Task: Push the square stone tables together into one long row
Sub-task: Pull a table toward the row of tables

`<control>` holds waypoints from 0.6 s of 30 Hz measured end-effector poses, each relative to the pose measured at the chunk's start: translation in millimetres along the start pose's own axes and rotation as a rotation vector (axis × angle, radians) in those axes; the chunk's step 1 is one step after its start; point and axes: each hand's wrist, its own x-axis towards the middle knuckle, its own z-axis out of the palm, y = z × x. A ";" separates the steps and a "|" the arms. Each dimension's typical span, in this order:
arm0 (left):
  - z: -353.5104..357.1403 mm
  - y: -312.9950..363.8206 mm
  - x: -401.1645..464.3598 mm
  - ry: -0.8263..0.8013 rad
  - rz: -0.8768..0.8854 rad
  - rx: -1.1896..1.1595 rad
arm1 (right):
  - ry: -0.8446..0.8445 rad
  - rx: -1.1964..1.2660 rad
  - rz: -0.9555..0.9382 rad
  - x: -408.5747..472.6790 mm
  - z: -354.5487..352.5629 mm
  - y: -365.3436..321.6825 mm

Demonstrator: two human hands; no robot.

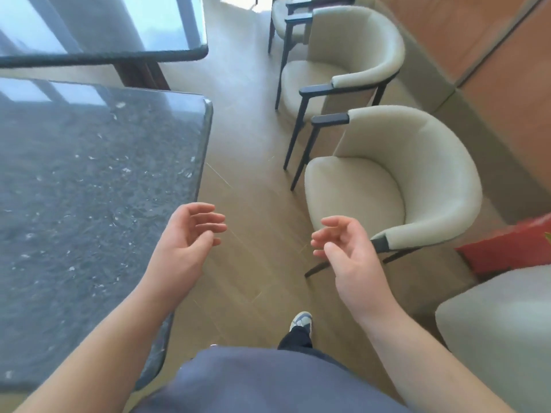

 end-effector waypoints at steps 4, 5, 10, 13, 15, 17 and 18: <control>30.9 10.1 0.1 0.089 -0.038 0.010 | -0.123 0.024 -0.042 50.0 -29.0 -13.3; 35.3 11.2 -0.5 0.108 -0.049 0.018 | -0.154 0.030 -0.041 61.2 -31.0 -15.7; 41.9 16.1 12.4 0.257 -0.093 0.011 | -0.297 0.010 -0.030 115.1 -21.4 -20.1; 38.2 18.9 36.1 0.318 -0.085 0.004 | -0.354 -0.001 -0.041 145.5 -9.5 -24.6; 33.8 18.0 57.9 0.345 -0.082 -0.012 | -0.390 -0.009 -0.047 169.0 1.7 -29.1; 27.9 15.5 84.7 0.357 -0.081 -0.030 | -0.404 -0.019 -0.046 197.0 15.7 -34.9; 24.0 13.8 99.8 0.361 -0.082 -0.036 | -0.409 -0.029 -0.050 212.2 24.1 -38.0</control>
